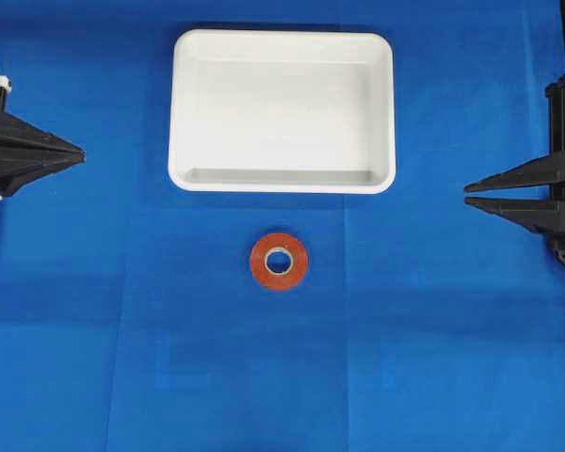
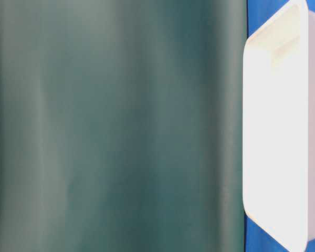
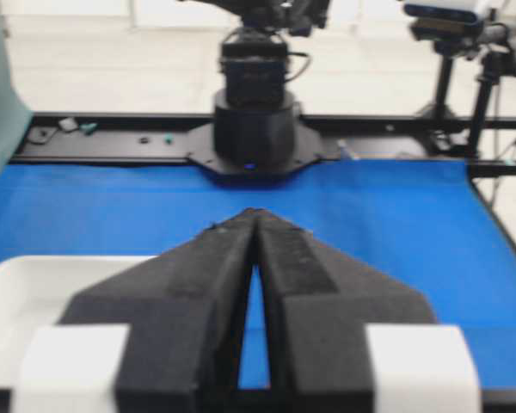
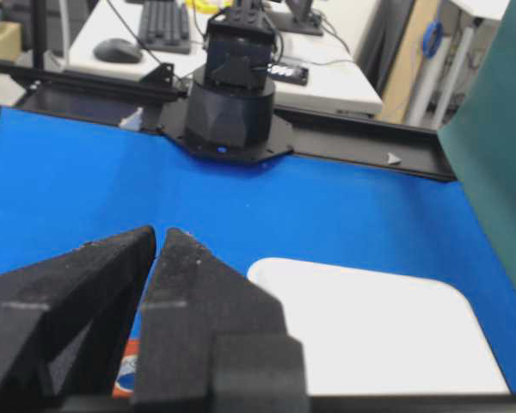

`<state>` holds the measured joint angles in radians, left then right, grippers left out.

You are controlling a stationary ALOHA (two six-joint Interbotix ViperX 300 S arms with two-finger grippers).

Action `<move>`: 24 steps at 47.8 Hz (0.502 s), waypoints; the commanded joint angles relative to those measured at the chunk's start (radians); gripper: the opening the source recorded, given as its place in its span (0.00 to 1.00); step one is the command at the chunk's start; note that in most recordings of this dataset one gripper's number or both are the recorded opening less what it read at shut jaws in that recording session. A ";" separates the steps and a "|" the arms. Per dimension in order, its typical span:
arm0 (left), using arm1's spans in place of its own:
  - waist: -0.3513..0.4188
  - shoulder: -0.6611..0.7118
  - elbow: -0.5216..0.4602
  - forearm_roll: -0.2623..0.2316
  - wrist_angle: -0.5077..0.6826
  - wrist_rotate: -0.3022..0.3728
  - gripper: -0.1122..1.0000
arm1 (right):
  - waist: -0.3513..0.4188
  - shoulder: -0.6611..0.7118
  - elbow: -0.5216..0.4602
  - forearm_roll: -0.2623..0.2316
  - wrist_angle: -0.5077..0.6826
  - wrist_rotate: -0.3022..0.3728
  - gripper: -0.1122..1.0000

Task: Place one roll of tape in the white case with the left arm.
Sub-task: 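Move the open left gripper right toward the orange tape roll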

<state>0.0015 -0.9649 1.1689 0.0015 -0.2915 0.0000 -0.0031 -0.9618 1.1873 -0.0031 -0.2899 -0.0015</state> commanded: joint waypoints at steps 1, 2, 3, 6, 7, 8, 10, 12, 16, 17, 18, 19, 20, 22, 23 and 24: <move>-0.026 0.008 -0.012 0.026 0.011 -0.017 0.10 | -0.008 0.008 -0.032 0.002 -0.003 -0.002 0.10; -0.032 0.009 -0.012 0.026 0.011 -0.018 0.10 | -0.008 0.011 -0.035 0.000 0.000 -0.003 0.10; -0.038 0.014 -0.012 0.028 0.009 -0.021 0.10 | -0.008 0.014 -0.038 0.002 0.005 -0.003 0.09; -0.078 0.029 -0.014 0.028 -0.005 -0.021 0.10 | -0.009 0.025 -0.043 0.002 0.015 -0.003 0.04; -0.091 0.034 -0.015 0.029 -0.012 -0.021 0.10 | -0.008 0.026 -0.044 0.000 0.017 -0.003 0.03; -0.103 0.038 -0.017 0.029 -0.021 -0.021 0.10 | -0.009 0.031 -0.044 0.002 0.018 -0.003 0.02; -0.124 0.055 -0.018 0.028 -0.040 -0.020 0.10 | -0.009 0.038 -0.046 0.000 0.018 -0.003 0.00; -0.146 0.072 -0.023 0.029 -0.055 -0.023 0.10 | -0.009 0.043 -0.044 0.002 0.018 -0.003 0.00; -0.166 0.123 -0.032 0.029 -0.089 -0.026 0.10 | -0.011 0.051 -0.044 0.000 0.015 -0.003 0.00; -0.170 0.137 -0.034 0.029 -0.097 -0.026 0.10 | -0.011 0.054 -0.044 0.000 0.015 -0.003 0.00; -0.173 0.150 -0.037 0.028 -0.104 -0.028 0.10 | -0.011 0.054 -0.044 0.002 0.014 -0.003 0.00; -0.176 0.166 -0.041 0.029 -0.114 -0.028 0.10 | -0.011 0.055 -0.044 0.002 0.015 -0.003 0.00; -0.178 0.179 -0.044 0.029 -0.123 -0.028 0.10 | -0.011 0.057 -0.044 0.000 0.015 -0.003 0.00; -0.183 0.212 -0.052 0.029 -0.143 -0.028 0.10 | -0.012 0.057 -0.044 0.000 0.015 -0.003 0.00; -0.184 0.227 -0.055 0.029 -0.155 -0.028 0.10 | -0.012 0.057 -0.044 0.000 0.015 -0.003 0.00; -0.189 0.244 -0.060 0.028 -0.166 -0.028 0.11 | -0.012 0.057 -0.044 0.000 0.017 -0.003 0.00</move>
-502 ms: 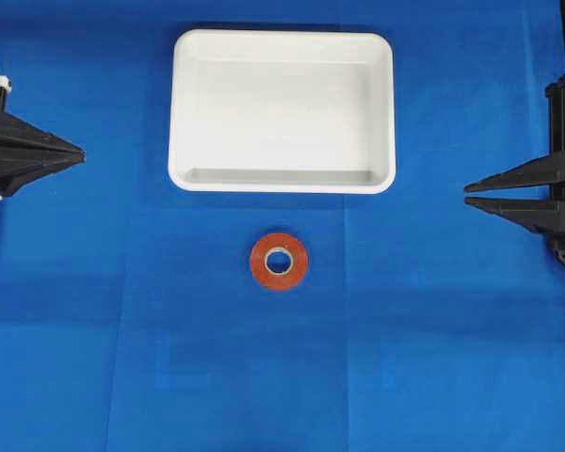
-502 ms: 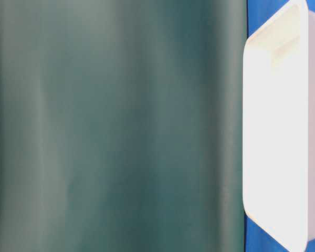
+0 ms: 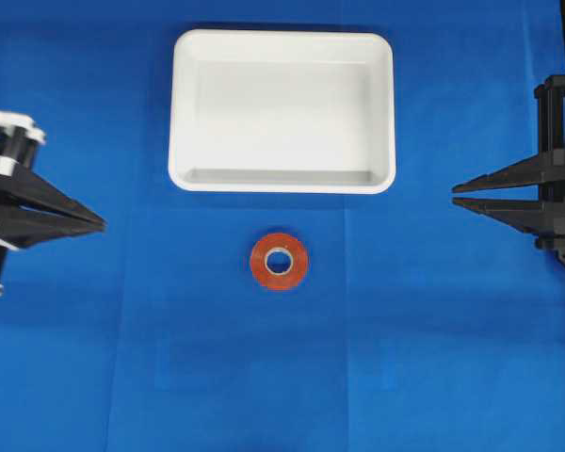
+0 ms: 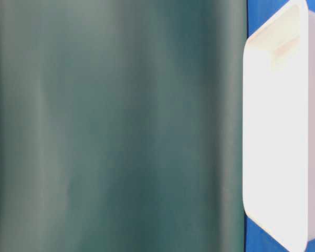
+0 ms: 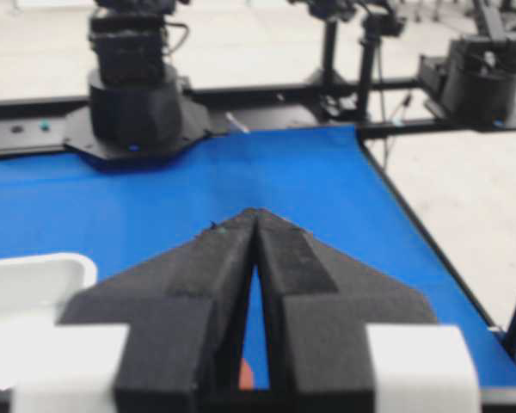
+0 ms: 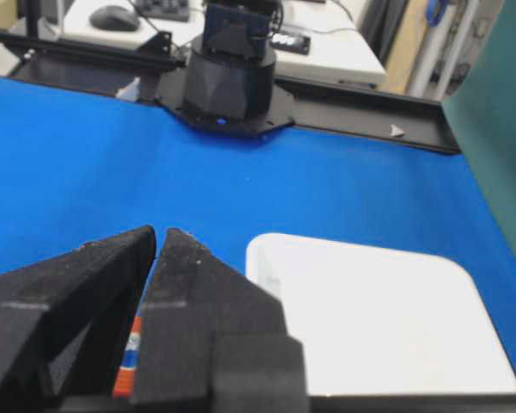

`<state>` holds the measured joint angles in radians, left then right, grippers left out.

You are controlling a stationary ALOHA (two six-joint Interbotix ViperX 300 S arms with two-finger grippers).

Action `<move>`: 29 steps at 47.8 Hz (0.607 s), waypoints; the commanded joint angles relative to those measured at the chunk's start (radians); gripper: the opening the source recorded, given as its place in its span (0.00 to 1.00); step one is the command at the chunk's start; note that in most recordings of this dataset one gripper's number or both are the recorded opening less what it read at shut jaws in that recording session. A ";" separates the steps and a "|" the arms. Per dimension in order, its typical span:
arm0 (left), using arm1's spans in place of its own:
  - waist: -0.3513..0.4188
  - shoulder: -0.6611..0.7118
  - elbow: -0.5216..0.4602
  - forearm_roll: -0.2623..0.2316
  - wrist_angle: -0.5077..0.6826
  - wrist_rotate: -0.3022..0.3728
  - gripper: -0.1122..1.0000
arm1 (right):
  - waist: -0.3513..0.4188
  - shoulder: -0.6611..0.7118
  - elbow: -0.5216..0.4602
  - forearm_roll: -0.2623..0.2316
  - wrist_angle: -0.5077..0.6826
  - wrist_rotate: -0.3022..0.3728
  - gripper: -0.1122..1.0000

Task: Place one roll of tape in the white case with the left arm.
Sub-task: 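Move the open left gripper right toward the orange tape roll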

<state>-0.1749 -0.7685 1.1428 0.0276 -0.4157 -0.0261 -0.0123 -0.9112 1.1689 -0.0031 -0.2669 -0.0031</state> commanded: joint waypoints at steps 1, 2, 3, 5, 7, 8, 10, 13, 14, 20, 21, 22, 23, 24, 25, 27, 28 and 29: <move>-0.015 0.063 -0.038 0.003 -0.054 -0.002 0.11 | -0.005 0.006 -0.026 0.002 -0.005 -0.002 0.00; -0.018 0.087 -0.046 0.002 -0.071 -0.002 0.11 | -0.005 0.006 -0.026 0.002 -0.005 -0.002 0.00; -0.021 0.103 -0.051 0.003 -0.078 -0.003 0.11 | -0.005 0.006 -0.026 0.002 -0.005 -0.002 0.00; -0.028 0.135 -0.063 0.002 -0.091 -0.003 0.11 | -0.005 0.006 -0.026 0.002 -0.005 -0.002 0.00; -0.037 0.167 -0.078 0.002 -0.097 -0.003 0.12 | -0.005 0.006 -0.026 0.002 -0.005 -0.002 0.00; -0.043 0.184 -0.086 0.002 -0.097 -0.005 0.14 | -0.005 0.006 -0.025 0.002 -0.005 -0.002 0.00; -0.049 0.218 -0.106 0.002 -0.097 -0.008 0.22 | -0.005 0.006 -0.026 0.000 -0.005 -0.002 0.00; -0.058 0.284 -0.143 0.000 -0.097 -0.028 0.37 | -0.005 0.006 -0.026 0.002 -0.003 -0.002 0.00; -0.061 0.301 -0.155 0.002 -0.095 -0.035 0.43 | -0.005 0.006 -0.025 0.002 -0.003 -0.002 0.00; -0.064 0.413 -0.233 0.002 -0.041 -0.077 0.75 | -0.005 0.006 -0.025 0.000 0.002 -0.002 0.00; -0.064 0.428 -0.247 0.002 -0.025 -0.081 0.80 | -0.005 0.006 -0.025 0.000 0.005 -0.002 0.00; -0.064 0.443 -0.261 0.002 -0.006 -0.084 0.84 | -0.005 0.006 -0.025 0.000 0.006 -0.002 0.00; -0.064 0.462 -0.276 0.002 0.014 -0.089 0.88 | -0.006 0.006 -0.025 0.000 0.008 -0.003 0.00; -0.064 0.477 -0.291 0.002 0.034 -0.092 0.90 | -0.005 0.006 -0.025 0.000 0.009 -0.003 0.00; -0.064 0.503 -0.314 0.002 0.066 -0.098 0.91 | -0.005 0.008 -0.025 0.000 0.012 -0.003 0.00; -0.064 0.537 -0.348 0.002 0.107 -0.103 0.91 | -0.005 0.006 -0.025 -0.002 0.017 -0.003 0.00; -0.064 0.554 -0.364 0.002 0.127 -0.106 0.91 | -0.005 0.006 -0.025 -0.002 0.018 -0.003 0.00; -0.064 0.571 -0.380 0.002 0.149 -0.109 0.90 | -0.006 0.008 -0.025 -0.002 0.020 -0.003 0.00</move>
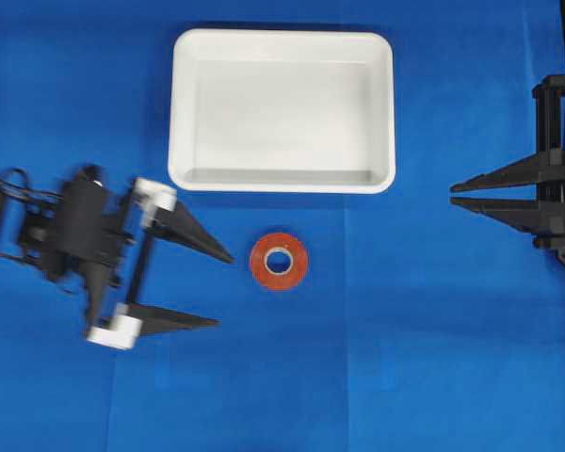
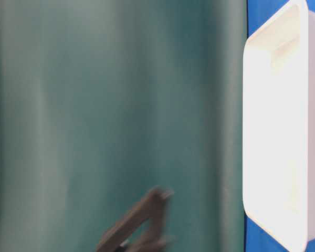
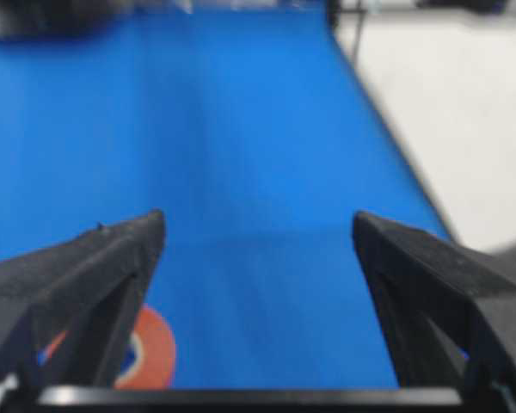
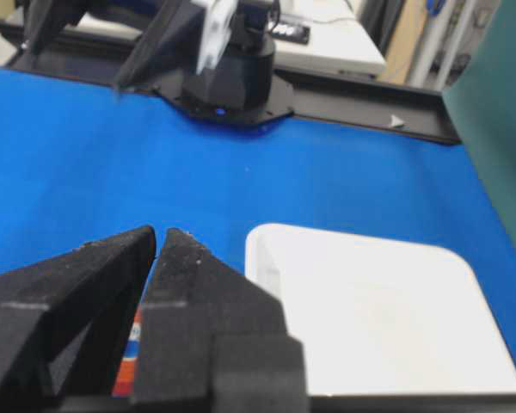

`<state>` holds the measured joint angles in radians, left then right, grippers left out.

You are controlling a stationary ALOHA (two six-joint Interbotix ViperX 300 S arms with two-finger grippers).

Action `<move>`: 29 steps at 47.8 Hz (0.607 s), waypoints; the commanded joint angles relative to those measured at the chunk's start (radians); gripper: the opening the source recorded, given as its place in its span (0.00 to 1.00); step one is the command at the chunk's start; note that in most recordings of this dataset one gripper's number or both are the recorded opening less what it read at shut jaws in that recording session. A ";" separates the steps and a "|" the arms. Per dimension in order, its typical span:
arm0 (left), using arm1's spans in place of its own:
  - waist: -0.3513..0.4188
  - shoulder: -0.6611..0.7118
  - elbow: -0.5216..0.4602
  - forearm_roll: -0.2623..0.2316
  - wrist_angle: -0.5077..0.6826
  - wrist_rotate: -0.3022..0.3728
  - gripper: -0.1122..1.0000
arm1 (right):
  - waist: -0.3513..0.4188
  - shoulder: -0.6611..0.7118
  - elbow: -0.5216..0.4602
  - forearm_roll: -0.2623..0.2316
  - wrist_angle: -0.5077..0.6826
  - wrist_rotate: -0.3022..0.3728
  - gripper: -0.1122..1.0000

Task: Place one roll of tape in the white case with the left arm.
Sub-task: 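Move the open left gripper right toward the orange tape roll, then lower the left gripper over the tape roll and close on it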

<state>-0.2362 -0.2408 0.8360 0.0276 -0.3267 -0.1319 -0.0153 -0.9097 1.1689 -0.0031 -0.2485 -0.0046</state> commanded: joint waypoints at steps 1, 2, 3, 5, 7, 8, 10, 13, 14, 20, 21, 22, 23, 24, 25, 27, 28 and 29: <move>-0.003 0.058 -0.091 0.002 0.080 -0.006 0.90 | -0.002 0.006 -0.025 -0.003 0.003 -0.002 0.00; -0.003 0.075 -0.109 0.002 0.101 -0.009 0.90 | -0.003 0.006 -0.025 -0.003 0.005 -0.002 0.00; -0.003 0.091 -0.124 0.002 0.123 -0.014 0.90 | -0.003 0.006 -0.025 -0.003 0.005 -0.002 0.00; -0.002 0.121 -0.156 0.002 0.164 -0.018 0.90 | -0.003 0.006 -0.025 -0.003 0.008 -0.002 0.00; 0.000 0.153 -0.187 0.002 0.206 -0.020 0.90 | -0.003 0.006 -0.025 -0.003 0.011 -0.002 0.00; 0.002 0.176 -0.210 0.002 0.239 -0.021 0.90 | -0.003 0.006 -0.025 -0.003 0.012 -0.002 0.00; 0.003 0.207 -0.239 0.002 0.281 -0.021 0.90 | -0.003 0.006 -0.025 -0.003 0.014 -0.002 0.00; 0.009 0.249 -0.281 0.002 0.348 -0.021 0.90 | -0.003 0.006 -0.025 -0.003 0.017 -0.002 0.00; 0.012 0.261 -0.295 0.002 0.370 -0.021 0.90 | -0.003 0.006 -0.025 -0.003 0.018 -0.002 0.00; 0.029 0.334 -0.360 0.002 0.483 -0.023 0.90 | -0.003 0.006 -0.025 -0.003 0.025 -0.002 0.00; 0.034 0.344 -0.367 0.002 0.494 -0.021 0.90 | -0.002 0.006 -0.023 -0.003 0.026 -0.002 0.00; 0.037 0.353 -0.374 0.002 0.503 -0.021 0.90 | -0.002 0.006 -0.025 -0.003 0.028 -0.002 0.00; 0.040 0.362 -0.379 0.002 0.512 -0.023 0.90 | -0.003 0.006 -0.023 -0.003 0.029 -0.002 0.00; 0.043 0.370 -0.383 0.002 0.517 -0.021 0.90 | -0.003 0.006 -0.023 -0.003 0.031 -0.002 0.00; 0.046 0.377 -0.387 0.003 0.522 -0.023 0.91 | -0.003 0.006 -0.023 -0.003 0.032 -0.002 0.00; 0.051 0.394 -0.391 0.003 0.525 -0.021 0.91 | -0.002 0.006 -0.023 -0.003 0.035 -0.002 0.00; 0.054 0.400 -0.394 0.002 0.526 -0.021 0.91 | -0.003 0.006 -0.023 -0.003 0.038 -0.002 0.00; 0.057 0.408 -0.396 0.003 0.529 -0.021 0.91 | -0.003 0.006 -0.023 -0.003 0.040 -0.002 0.00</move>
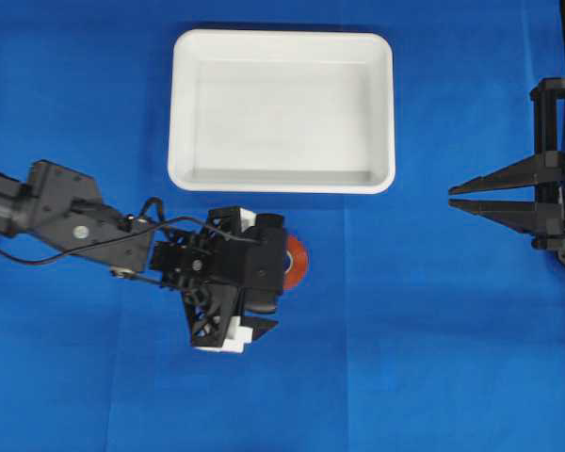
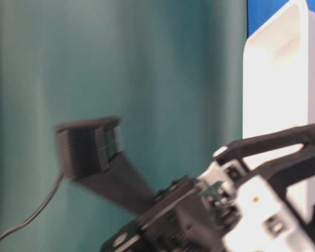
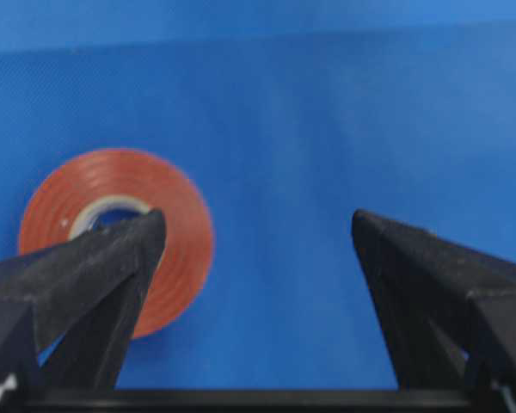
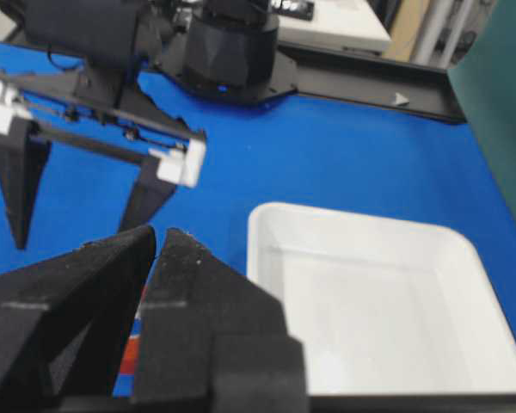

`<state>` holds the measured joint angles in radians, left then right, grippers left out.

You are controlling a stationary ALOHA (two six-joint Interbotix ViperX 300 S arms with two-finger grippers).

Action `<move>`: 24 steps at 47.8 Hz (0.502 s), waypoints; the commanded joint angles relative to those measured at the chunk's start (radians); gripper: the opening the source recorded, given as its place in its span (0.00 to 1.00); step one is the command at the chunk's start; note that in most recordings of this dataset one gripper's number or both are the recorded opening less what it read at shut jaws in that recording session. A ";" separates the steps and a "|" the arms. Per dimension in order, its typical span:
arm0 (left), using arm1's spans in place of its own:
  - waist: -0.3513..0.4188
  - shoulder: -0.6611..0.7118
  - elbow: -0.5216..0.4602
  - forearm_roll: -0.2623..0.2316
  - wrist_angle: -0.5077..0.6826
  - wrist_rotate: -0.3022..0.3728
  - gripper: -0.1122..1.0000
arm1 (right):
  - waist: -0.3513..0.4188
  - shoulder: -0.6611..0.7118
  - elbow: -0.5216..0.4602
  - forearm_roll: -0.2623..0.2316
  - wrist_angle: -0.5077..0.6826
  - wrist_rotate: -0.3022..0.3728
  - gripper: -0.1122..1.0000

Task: Place one roll of tape in the white case with the left arm.
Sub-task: 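Lower the left gripper over the tape roll and close on it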

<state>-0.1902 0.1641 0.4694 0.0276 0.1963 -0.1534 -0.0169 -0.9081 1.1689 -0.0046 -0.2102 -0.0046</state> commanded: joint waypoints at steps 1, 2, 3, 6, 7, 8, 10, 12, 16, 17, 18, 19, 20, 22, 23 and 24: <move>0.012 0.011 -0.032 0.003 0.008 0.000 0.91 | -0.002 0.005 -0.023 -0.002 0.003 -0.002 0.00; 0.017 0.018 -0.032 0.003 0.009 -0.002 0.91 | 0.000 0.005 -0.021 -0.002 0.005 -0.002 0.00; 0.020 0.026 -0.035 0.003 0.011 -0.002 0.91 | 0.000 0.005 -0.021 -0.002 0.006 -0.002 0.00; 0.029 0.049 -0.041 0.003 0.011 0.000 0.91 | -0.002 0.006 -0.021 -0.002 0.011 -0.002 0.00; 0.031 0.057 -0.044 0.002 0.012 0.000 0.91 | 0.000 0.006 -0.020 -0.002 0.012 -0.002 0.00; 0.032 0.063 -0.048 0.003 0.012 0.000 0.91 | -0.002 0.006 -0.020 -0.002 0.014 -0.002 0.00; 0.032 0.077 -0.055 0.003 0.015 0.000 0.91 | 0.000 0.008 -0.018 -0.002 0.015 -0.002 0.00; 0.034 0.091 -0.063 0.003 0.021 0.000 0.91 | -0.002 0.008 -0.018 -0.002 0.017 -0.002 0.00; 0.034 0.114 -0.080 0.005 0.048 0.000 0.91 | 0.000 0.009 -0.018 -0.002 0.021 -0.002 0.00; 0.034 0.120 -0.083 0.003 0.055 0.000 0.91 | -0.002 0.009 -0.018 -0.002 0.021 -0.002 0.00; 0.032 0.127 -0.089 0.005 0.069 0.002 0.91 | -0.002 0.009 -0.018 -0.002 0.023 -0.002 0.00; 0.034 0.132 -0.092 0.003 0.078 0.000 0.91 | -0.002 0.009 -0.018 -0.002 0.025 -0.002 0.00; 0.032 0.137 -0.098 0.005 0.087 0.000 0.91 | 0.000 0.009 -0.018 -0.002 0.025 -0.002 0.00; 0.034 0.146 -0.107 0.005 0.101 0.000 0.91 | -0.002 0.009 -0.017 -0.002 0.025 -0.002 0.00; 0.034 0.149 -0.112 0.005 0.109 0.000 0.91 | -0.002 0.011 -0.017 -0.002 0.025 -0.002 0.00; 0.034 0.152 -0.117 0.005 0.115 0.000 0.91 | -0.002 0.009 -0.017 -0.002 0.025 -0.002 0.00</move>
<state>-0.1595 0.3221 0.3850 0.0291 0.2915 -0.1519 -0.0169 -0.9035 1.1689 -0.0046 -0.1825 -0.0046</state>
